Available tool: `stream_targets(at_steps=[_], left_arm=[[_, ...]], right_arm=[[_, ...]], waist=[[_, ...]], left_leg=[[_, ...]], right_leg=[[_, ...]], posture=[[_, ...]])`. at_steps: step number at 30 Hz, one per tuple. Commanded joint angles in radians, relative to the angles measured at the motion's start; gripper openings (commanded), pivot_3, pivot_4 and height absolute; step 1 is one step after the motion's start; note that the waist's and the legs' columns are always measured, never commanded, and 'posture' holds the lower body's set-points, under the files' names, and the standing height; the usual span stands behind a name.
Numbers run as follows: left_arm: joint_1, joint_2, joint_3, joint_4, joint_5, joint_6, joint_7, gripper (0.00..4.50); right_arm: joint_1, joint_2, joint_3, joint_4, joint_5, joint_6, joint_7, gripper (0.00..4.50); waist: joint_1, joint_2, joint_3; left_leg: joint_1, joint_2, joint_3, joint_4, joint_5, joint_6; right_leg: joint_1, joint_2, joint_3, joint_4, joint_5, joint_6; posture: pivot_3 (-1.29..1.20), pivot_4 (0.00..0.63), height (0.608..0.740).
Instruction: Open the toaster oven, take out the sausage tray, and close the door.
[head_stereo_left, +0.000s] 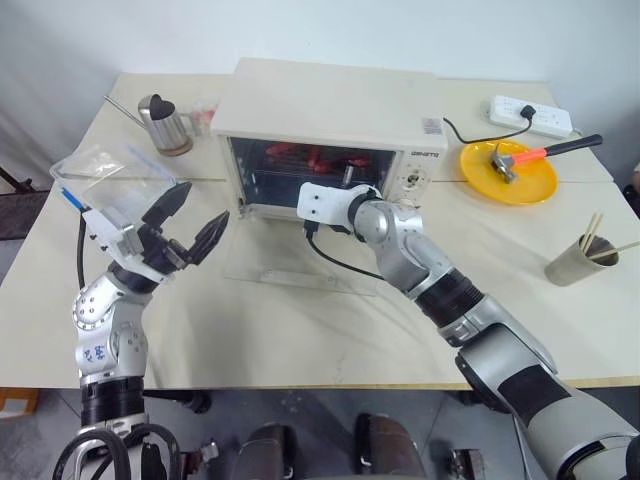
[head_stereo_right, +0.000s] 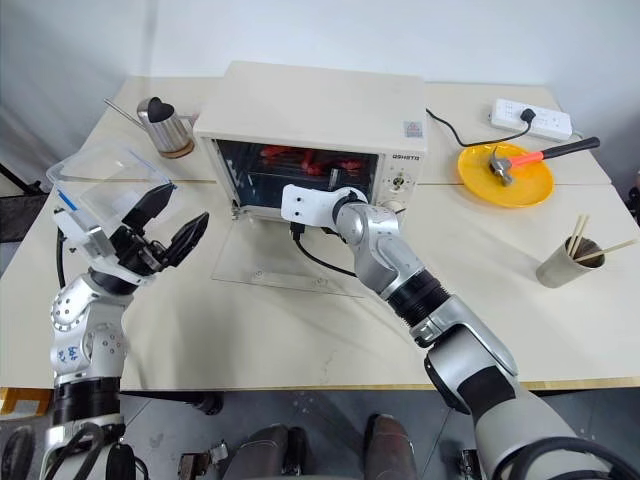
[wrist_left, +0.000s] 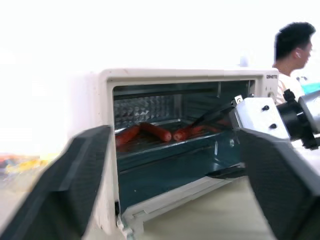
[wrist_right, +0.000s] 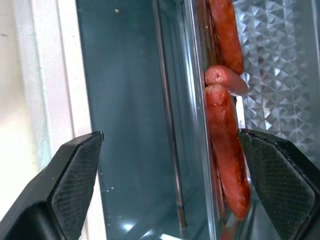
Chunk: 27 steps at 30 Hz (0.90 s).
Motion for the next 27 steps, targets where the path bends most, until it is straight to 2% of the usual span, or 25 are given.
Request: stream_targets(at_steps=[1, 6, 10, 11, 16, 20, 21, 27], left_arm=[[0.037, -0.01, 0.041, -0.115, -0.047, 0.011, 0.072, 4.48], [0.112, -0.009, 0.062, -0.178, -0.039, 0.032, 0.152, 4.48], [0.105, 0.002, 0.062, -0.183, -0.049, 0.038, 0.167, 4.5], [0.103, 0.004, 0.061, -0.183, -0.05, 0.04, 0.17, 4.5], [0.096, 0.011, 0.056, -0.178, -0.051, 0.049, 0.172, 4.5], [0.087, 0.013, 0.044, -0.168, -0.052, 0.055, 0.167, 4.5], [0.084, 0.014, 0.039, -0.165, -0.053, 0.059, 0.164, 4.5], [0.064, 0.015, 0.028, -0.151, -0.057, 0.081, 0.155, 4.5]], right_arm=[[-0.008, 0.02, -0.003, 0.024, -0.035, 0.037, -0.015, 4.5], [-0.019, 0.049, 0.012, 0.07, -0.083, 0.09, -0.033, 4.5], [-0.017, 0.066, 0.008, 0.085, -0.101, 0.127, -0.032, 3.68], [-0.017, 0.069, 0.005, 0.089, -0.104, 0.131, -0.036, 3.22], [-0.016, 0.077, 0.001, 0.082, -0.118, 0.143, -0.047, 1.48], [-0.007, 0.069, 0.004, 0.064, -0.136, 0.117, -0.07, 0.21], [-0.002, 0.066, 0.003, 0.056, -0.14, 0.106, -0.077, 0.02], [0.018, 0.046, -0.019, -0.018, -0.162, 0.082, -0.112, 0.02]], waist=[[0.001, 0.0, 0.0], [0.001, 0.0, 0.0], [0.006, 0.0, 0.0], [0.005, 0.0, 0.0], [0.005, 0.0, 0.0], [0.004, 0.0, -0.001], [0.004, -0.001, -0.001], [0.003, -0.001, -0.001]], left_leg=[[0.0, 0.0, 0.0, 0.0, 0.0, 0.0], [0.002, 0.0, 0.0, 0.0, 0.0, 0.0], [0.002, 0.0, -0.001, 0.0, 0.0, -0.001], [0.002, 0.0, -0.001, 0.0, 0.0, -0.001], [0.002, 0.0, -0.001, -0.001, 0.0, -0.001], [0.002, 0.0, -0.001, -0.001, 0.0, -0.001], [0.002, 0.0, -0.001, -0.001, 0.0, -0.001], [0.002, 0.0, -0.001, -0.001, 0.0, -0.001]], right_leg=[[0.0, 0.0, 0.0, 0.0, 0.0, 0.0], [0.001, 0.0, 0.0, 0.0, 0.0, -0.001], [0.002, 0.0, 0.0, -0.001, 0.0, -0.001], [0.002, 0.0, 0.0, -0.001, 0.0, -0.001], [0.002, 0.001, 0.0, -0.001, 0.0, -0.001], [0.002, 0.001, 0.0, -0.001, -0.001, -0.001], [0.002, 0.001, 0.0, -0.001, -0.001, -0.001], [0.002, 0.001, 0.0, -0.001, -0.001, -0.001]], posture=[[0.0, 0.15, 0.74], [0.0, 0.15, 0.74], [0.0, 0.15, 0.74], [0.0, 0.15, 0.74], [0.0, 0.15, 0.74], [0.0, 0.15, 0.74], [0.0, 0.15, 0.74], [0.0, 0.15, 0.74]])
